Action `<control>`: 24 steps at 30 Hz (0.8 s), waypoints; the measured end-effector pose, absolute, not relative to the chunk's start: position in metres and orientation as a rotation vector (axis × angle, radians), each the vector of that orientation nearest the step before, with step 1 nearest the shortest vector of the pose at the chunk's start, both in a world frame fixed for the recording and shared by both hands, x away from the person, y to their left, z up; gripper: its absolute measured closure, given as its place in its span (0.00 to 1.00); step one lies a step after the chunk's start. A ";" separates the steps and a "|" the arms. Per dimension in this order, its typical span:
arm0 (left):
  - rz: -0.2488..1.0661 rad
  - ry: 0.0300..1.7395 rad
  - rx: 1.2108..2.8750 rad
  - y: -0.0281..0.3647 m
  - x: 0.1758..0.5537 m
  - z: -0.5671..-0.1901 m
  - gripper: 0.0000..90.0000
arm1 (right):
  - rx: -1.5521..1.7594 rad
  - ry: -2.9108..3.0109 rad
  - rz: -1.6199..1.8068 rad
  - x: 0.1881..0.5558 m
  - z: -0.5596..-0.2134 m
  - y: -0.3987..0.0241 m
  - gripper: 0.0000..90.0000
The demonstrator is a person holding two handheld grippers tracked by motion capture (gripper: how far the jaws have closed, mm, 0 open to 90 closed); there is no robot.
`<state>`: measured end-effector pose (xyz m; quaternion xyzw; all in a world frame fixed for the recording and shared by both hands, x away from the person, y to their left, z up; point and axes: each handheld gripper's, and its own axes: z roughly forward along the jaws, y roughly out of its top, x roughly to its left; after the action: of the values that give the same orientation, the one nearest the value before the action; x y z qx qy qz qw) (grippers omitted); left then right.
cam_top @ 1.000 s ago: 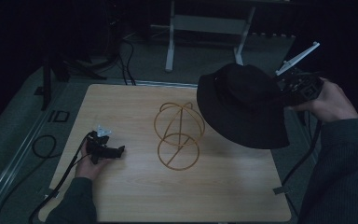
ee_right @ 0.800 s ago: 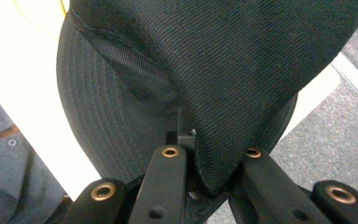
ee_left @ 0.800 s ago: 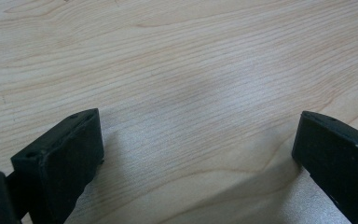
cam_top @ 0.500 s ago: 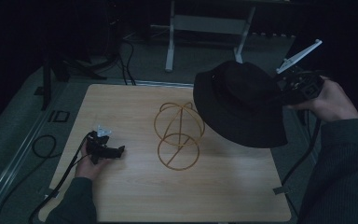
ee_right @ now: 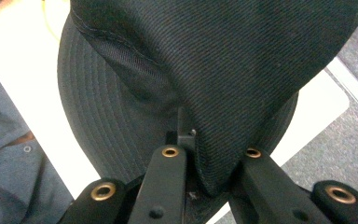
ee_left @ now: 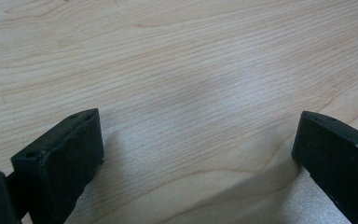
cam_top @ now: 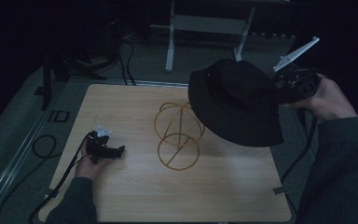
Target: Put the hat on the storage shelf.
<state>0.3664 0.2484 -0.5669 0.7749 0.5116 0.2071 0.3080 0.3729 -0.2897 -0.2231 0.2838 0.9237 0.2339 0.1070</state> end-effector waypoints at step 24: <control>0.547 1.351 2.050 0.248 0.367 -0.567 0.02 | 0.728 2.756 0.704 0.374 -0.216 -0.258 0.96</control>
<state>0.3665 0.2484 -0.5669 0.7755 0.5108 0.2069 0.3080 0.3739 -0.2576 -0.2156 0.2467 0.9337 0.2384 0.1024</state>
